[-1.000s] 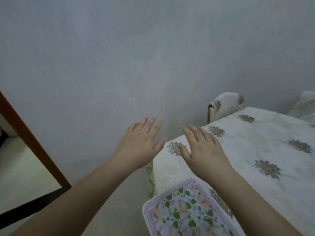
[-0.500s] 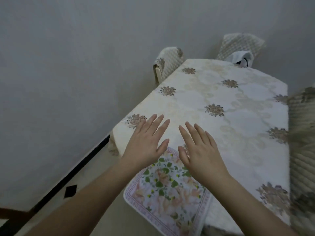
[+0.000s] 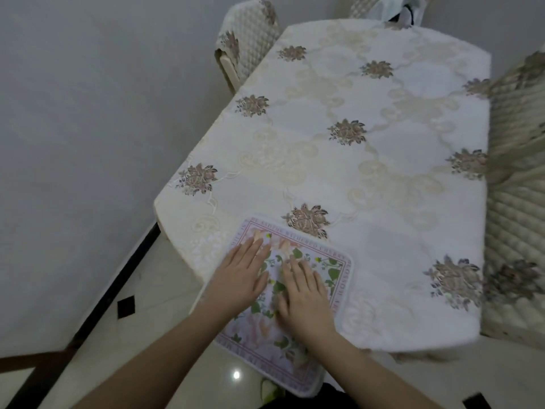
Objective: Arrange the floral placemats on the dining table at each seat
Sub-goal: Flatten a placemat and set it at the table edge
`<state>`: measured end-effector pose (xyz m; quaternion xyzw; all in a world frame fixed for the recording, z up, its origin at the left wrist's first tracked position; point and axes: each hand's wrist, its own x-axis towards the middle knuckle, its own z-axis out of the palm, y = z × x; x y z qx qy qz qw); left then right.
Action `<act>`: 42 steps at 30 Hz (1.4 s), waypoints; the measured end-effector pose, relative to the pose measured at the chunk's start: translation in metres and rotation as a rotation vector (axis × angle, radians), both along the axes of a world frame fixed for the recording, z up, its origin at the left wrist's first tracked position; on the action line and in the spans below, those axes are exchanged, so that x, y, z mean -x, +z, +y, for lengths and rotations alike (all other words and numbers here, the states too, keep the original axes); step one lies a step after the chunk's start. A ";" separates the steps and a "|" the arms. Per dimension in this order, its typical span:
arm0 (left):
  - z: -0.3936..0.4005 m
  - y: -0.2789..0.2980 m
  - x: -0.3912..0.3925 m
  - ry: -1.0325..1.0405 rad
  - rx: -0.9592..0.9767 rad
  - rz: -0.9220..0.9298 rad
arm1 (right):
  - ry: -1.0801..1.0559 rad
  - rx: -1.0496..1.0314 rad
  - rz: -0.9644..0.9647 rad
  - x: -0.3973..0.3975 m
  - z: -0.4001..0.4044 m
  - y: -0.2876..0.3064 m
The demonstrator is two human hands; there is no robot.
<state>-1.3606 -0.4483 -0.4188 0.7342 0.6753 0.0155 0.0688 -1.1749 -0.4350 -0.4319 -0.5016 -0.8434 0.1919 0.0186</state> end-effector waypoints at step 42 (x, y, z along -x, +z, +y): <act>-0.018 -0.052 0.093 -0.088 0.238 -0.182 | -0.419 0.127 -0.203 -0.008 -0.063 -0.019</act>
